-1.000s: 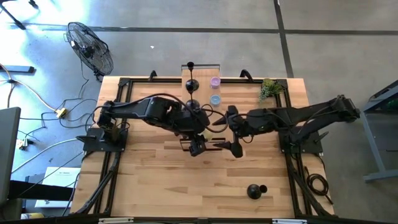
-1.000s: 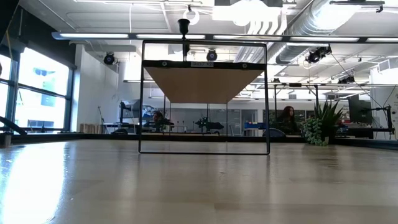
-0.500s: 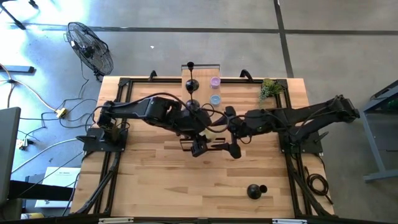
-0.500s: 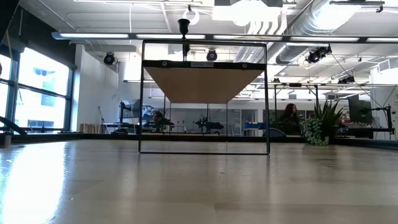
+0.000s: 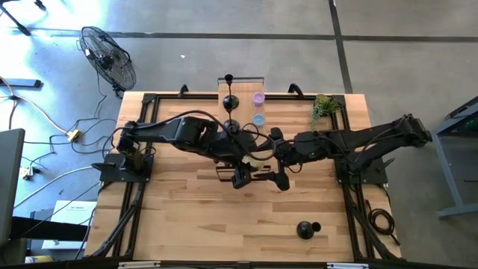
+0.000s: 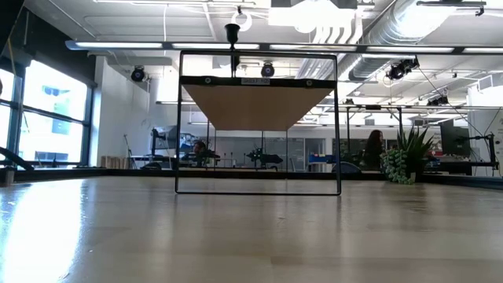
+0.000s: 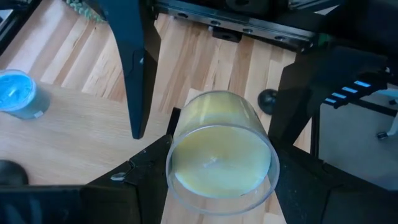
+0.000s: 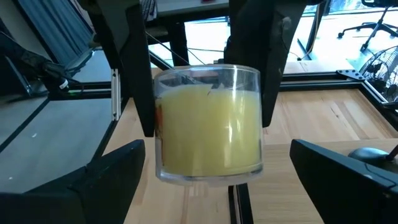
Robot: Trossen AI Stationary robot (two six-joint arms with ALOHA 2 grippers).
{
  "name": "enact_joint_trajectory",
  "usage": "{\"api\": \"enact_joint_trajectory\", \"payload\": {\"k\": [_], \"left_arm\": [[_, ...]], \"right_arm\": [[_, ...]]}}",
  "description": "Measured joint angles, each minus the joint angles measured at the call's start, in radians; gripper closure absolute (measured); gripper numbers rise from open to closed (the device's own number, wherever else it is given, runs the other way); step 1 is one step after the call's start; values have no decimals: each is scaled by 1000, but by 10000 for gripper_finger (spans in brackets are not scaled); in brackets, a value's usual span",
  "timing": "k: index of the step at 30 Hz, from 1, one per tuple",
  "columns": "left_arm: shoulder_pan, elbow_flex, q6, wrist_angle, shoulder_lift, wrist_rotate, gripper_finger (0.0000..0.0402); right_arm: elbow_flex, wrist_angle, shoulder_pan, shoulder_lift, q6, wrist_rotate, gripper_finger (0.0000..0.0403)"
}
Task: Pick & Place candle stick holders
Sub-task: Put the yellow scented candle on the shelf
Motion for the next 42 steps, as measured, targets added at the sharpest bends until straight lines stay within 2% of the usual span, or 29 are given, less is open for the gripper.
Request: {"api": "enact_joint_trajectory", "payload": {"k": [24, 30, 38, 42], "left_arm": [[7, 0, 10, 45, 28, 29, 178], [7, 0, 11, 39, 28, 31, 178], [7, 0, 10, 30, 28, 31, 178], [7, 0, 7, 26, 28, 30, 178]], "right_arm": [[-1, -11, -1, 1, 9, -31, 49], [-1, -31, 0, 1, 9, -46, 94], [0, -27, 0, 30, 9, -65, 188], [1, -15, 0, 39, 7, -69, 188]]}}
